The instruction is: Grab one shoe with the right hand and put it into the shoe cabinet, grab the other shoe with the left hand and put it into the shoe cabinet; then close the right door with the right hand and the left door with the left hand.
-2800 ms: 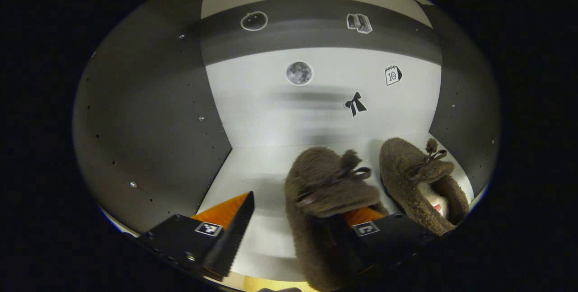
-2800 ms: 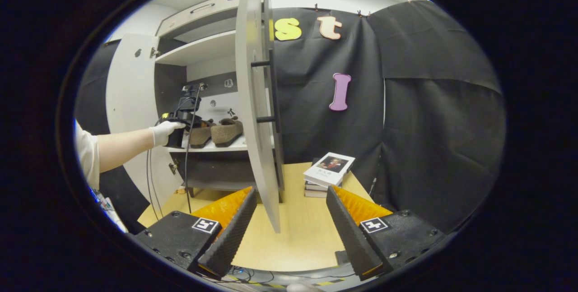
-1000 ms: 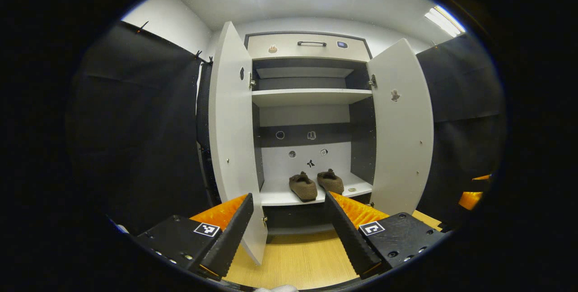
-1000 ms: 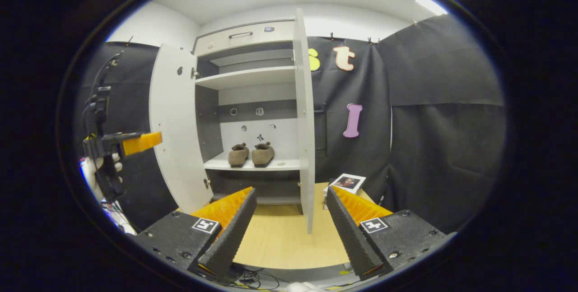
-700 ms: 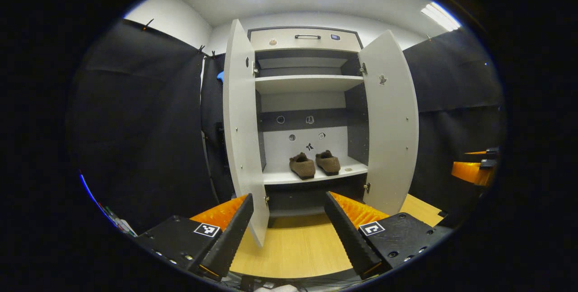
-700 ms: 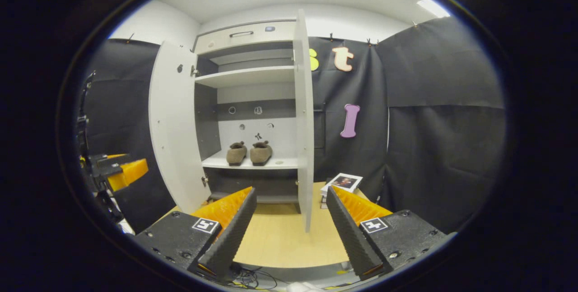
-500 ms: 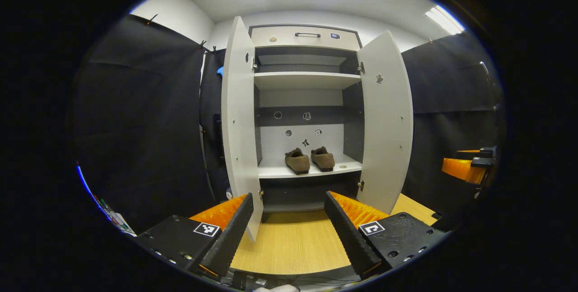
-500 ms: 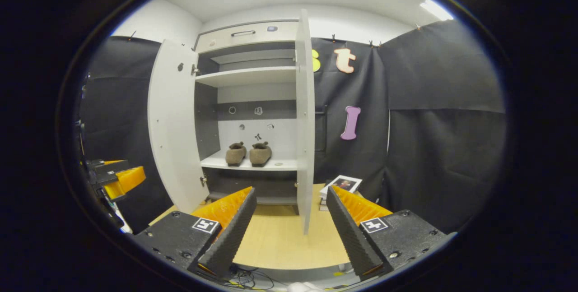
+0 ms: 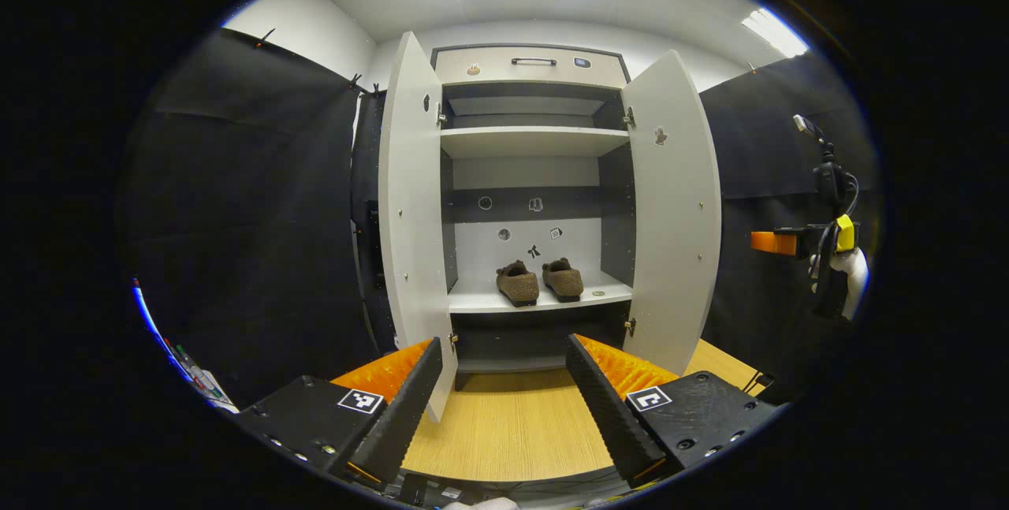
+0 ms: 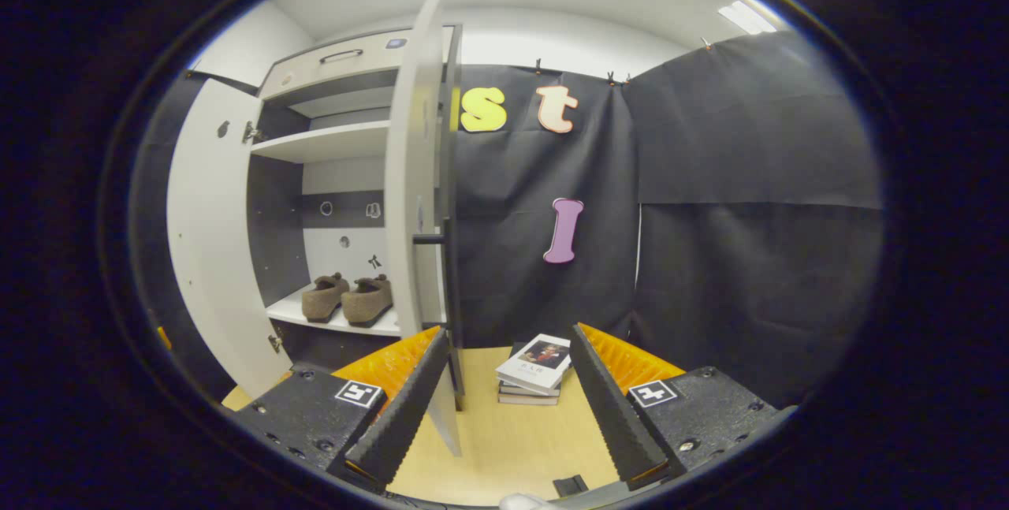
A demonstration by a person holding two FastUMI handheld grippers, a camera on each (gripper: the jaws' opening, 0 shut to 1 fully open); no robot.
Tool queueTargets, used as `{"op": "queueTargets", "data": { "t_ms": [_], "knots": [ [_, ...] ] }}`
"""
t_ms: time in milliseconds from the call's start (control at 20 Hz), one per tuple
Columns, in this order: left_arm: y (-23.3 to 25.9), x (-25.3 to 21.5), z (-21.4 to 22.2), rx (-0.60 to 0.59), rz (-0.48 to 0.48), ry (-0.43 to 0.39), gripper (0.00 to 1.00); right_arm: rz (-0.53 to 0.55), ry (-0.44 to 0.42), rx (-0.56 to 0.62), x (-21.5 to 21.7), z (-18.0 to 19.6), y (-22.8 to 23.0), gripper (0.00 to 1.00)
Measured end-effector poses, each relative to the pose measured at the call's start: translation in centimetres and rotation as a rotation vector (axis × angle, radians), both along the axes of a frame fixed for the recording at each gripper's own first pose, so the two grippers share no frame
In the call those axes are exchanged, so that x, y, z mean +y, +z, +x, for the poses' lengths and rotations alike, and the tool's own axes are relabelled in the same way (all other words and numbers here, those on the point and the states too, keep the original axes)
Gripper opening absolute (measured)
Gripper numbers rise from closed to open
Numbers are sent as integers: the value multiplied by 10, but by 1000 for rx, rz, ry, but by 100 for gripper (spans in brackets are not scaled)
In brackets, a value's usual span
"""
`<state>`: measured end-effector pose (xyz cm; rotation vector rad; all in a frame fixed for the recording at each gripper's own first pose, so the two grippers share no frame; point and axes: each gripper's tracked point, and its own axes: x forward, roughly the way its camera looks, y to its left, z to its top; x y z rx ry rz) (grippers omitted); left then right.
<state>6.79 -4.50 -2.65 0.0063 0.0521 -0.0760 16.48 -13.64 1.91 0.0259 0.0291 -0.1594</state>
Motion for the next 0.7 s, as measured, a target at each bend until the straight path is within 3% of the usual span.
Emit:
{"op": "queueTargets", "data": {
  "t_ms": [300,600,650,700],
  "knots": [
    [7,-10,18,-12,1,70,96,-11,77,10,-11,74,10,99],
    [11,-22,24,-15,11,110,96,-42,157,8,11,83,16,93],
    [9,-23,25,-10,13,117,96,-39,169,4,15,83,16,88],
    [7,-24,26,-1,13,127,96,-33,181,8,19,82,15,93]
  ]
}}
